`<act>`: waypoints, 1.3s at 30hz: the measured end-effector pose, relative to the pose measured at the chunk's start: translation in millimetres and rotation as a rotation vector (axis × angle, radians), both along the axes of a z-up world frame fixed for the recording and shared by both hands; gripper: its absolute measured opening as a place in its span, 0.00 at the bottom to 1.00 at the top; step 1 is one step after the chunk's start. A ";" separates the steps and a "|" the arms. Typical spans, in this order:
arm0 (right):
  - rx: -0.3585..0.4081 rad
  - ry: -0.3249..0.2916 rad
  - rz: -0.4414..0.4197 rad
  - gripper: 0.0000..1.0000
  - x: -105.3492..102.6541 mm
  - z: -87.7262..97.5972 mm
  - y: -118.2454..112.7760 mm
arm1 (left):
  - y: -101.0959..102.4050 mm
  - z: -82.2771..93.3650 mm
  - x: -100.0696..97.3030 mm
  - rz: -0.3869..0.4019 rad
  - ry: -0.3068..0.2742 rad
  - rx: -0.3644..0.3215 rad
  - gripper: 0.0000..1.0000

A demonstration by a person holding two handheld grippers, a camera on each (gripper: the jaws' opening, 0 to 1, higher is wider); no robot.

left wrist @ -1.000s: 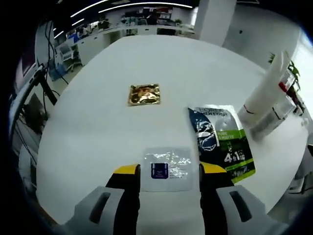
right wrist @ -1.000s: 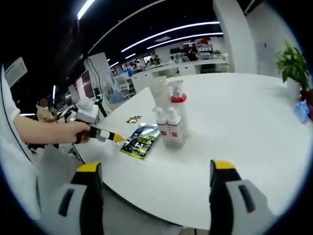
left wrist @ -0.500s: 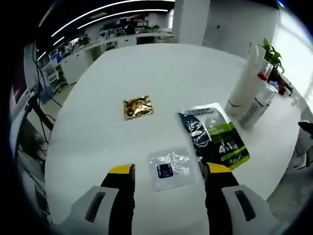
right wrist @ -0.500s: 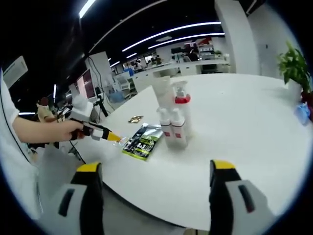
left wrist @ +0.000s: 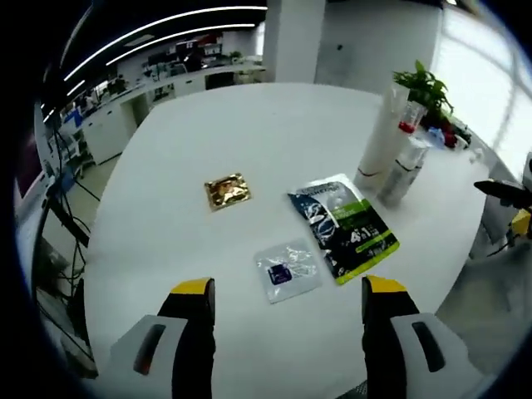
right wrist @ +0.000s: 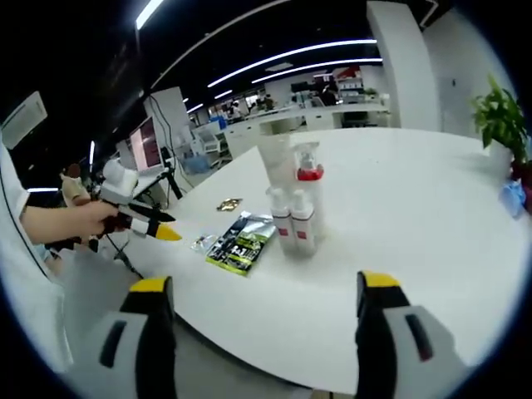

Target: Arrange the skincare products in the storage area until every visible bottle or jar stands upright without overlapping.

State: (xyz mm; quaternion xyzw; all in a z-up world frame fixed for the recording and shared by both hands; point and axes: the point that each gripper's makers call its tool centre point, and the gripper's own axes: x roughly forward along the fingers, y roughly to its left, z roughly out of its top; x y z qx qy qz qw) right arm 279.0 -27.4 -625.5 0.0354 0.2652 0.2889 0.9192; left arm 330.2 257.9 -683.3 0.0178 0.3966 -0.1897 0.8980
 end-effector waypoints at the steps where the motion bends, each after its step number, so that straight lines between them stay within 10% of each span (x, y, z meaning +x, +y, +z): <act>1: 0.000 -0.001 0.000 0.91 0.4 0.7 -0.3 | 1.2 1.3 -2.8 -0.001 0.001 -0.005 0.73; 39: -0.007 -0.002 0.007 0.91 2.0 0.1 -1.4 | 28.3 5.7 -58.4 -0.074 0.048 -0.016 0.95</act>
